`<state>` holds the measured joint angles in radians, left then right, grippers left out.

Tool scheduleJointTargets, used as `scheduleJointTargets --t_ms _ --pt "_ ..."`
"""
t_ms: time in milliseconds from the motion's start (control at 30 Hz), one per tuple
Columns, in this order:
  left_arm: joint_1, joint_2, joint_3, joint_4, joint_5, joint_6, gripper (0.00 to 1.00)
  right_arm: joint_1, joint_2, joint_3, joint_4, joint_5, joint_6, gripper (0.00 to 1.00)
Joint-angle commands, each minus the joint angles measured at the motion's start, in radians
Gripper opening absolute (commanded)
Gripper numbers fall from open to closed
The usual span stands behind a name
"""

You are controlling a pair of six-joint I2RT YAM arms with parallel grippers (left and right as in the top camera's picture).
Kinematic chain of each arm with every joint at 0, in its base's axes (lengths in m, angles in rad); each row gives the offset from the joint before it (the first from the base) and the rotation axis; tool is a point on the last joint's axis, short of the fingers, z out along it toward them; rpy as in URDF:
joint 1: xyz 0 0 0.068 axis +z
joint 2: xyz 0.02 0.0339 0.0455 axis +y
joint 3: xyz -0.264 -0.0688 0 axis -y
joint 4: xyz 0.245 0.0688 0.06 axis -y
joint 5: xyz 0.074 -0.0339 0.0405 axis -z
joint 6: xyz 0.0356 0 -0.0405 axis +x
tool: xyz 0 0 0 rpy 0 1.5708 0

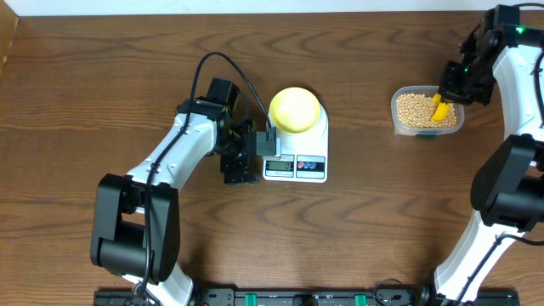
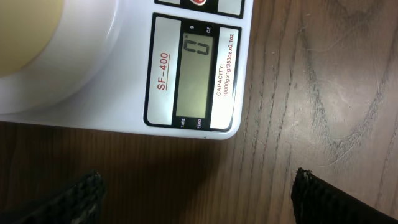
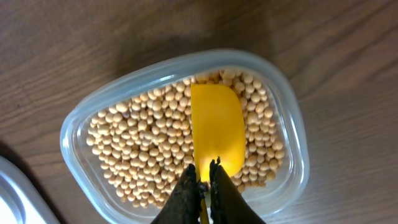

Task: Scoop item into bowl and weigh 50g on scale
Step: 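Grasp the scoop handle with the right gripper and dig into soybeans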

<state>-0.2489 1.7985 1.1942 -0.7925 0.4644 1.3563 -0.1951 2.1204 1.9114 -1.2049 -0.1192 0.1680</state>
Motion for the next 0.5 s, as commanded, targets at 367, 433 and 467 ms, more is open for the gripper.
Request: scheduleJointTargets --t_ms 367,433,467 --pt "0.002 -0.022 -0.012 -0.005 -0.006 -0.015 0.98 -0.019 0.009 -0.048 0.045 -0.087 -0.044 0.01" --pt "0.002 -0.022 -0.012 -0.005 -0.006 -0.015 0.98 -0.029 0.009 -0.067 0.054 -0.146 -0.076 0.01" --pt "0.002 -0.022 -0.012 -0.005 -0.006 -0.016 0.98 -0.037 0.009 -0.072 0.056 -0.172 -0.089 0.01"
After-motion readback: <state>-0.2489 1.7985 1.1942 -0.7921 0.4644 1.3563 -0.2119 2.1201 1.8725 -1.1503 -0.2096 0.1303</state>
